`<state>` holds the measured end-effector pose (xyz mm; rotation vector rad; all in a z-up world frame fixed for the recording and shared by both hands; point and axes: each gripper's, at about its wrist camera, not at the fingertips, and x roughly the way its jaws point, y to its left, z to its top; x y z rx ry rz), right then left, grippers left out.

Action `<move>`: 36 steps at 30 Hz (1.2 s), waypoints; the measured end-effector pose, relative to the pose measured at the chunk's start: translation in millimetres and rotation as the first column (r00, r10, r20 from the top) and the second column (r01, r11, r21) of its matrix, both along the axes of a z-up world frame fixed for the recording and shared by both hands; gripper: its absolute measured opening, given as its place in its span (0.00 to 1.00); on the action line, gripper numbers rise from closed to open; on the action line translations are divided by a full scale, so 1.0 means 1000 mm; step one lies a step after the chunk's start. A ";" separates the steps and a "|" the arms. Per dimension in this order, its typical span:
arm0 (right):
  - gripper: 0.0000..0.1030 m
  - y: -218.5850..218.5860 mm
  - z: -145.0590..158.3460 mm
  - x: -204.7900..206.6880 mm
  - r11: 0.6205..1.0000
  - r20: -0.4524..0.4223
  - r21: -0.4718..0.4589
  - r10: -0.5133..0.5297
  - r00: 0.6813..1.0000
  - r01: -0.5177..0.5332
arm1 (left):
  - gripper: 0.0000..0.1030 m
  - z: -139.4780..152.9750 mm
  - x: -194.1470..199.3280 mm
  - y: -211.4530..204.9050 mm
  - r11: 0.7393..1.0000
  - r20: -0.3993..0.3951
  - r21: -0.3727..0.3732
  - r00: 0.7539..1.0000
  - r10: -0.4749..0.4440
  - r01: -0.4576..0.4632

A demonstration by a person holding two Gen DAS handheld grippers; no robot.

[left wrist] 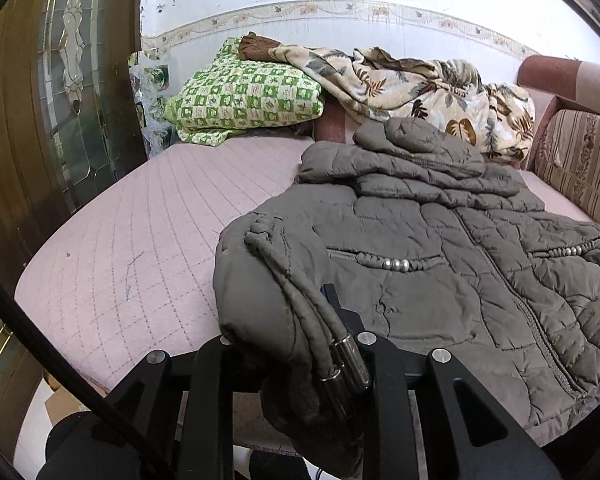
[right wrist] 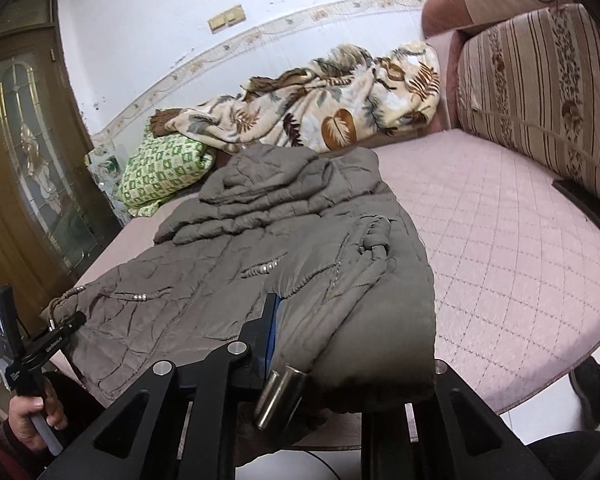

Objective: Fold large clothes
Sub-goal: 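Lift the gripped hem with both tools and carry it toward the hood, then lay the held hem down over the hood end with both tools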

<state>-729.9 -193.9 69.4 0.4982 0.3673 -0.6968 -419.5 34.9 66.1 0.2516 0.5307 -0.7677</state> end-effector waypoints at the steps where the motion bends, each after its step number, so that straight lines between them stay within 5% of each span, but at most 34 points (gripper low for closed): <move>1: 0.20 0.000 0.003 0.000 1.000 0.002 -0.003 0.003 1.000 -0.003 | 0.21 0.002 0.000 0.001 1.000 0.001 -0.005 1.000 0.001 -0.001; 36: 0.20 -0.025 0.050 0.012 0.999 0.087 -0.051 0.013 0.996 -0.008 | 0.21 0.062 0.023 -0.027 0.995 0.066 -0.099 0.998 -0.009 0.015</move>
